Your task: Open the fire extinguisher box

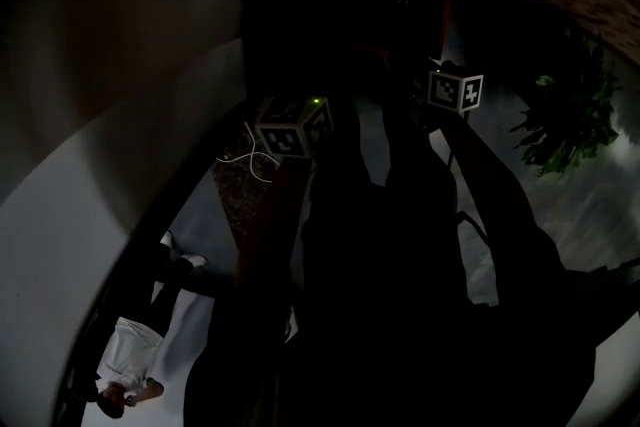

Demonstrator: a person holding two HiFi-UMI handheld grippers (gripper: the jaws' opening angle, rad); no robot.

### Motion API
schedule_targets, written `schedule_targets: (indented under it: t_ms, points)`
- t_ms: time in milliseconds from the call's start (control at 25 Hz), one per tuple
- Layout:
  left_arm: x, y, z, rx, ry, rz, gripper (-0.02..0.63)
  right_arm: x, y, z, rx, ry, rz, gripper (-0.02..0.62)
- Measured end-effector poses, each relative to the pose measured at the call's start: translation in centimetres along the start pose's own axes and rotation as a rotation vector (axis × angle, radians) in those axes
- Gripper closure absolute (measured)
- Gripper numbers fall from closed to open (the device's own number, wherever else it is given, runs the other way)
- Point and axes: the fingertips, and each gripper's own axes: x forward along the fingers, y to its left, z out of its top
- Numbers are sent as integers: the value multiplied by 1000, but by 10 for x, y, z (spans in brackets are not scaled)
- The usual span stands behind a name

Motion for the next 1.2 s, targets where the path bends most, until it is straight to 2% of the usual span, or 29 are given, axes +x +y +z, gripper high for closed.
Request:
schedule_targets:
  t_ms: [80, 200, 400, 600, 800, 880, 1000, 1120, 1200]
  points:
    - [2, 10, -11, -31, 26, 6, 604, 1, 0, 1, -2, -21, -37, 600]
    - [-4, 10, -17, -3, 51, -13, 604, 0, 1, 1, 4, -57, -82, 600]
    - [-8, 3, 21, 81, -7, -48, 604, -1, 0, 2, -11, -80, -102, 600]
    - [-3, -7, 77, 238, -95, -21, 603, -2, 0, 0, -80, -25, -67, 600]
    - [3, -5, 107, 359, -89, 33, 603, -3, 0, 1, -123, -3, -79, 600]
    - [4, 2, 93, 384, -56, 66, 604, -3, 2, 1, -146, -8, -92, 600]
    - [3, 11, 34, 351, 27, 93, 603, -5, 3, 0, -170, -19, -118, 600]
    - [4, 15, -15, 242, 120, 83, 604, -5, 4, 2, -157, -38, -114, 600]
    - [8, 30, -44, 134, 161, 114, 603, -5, 6, 1, -141, -48, -104, 600]
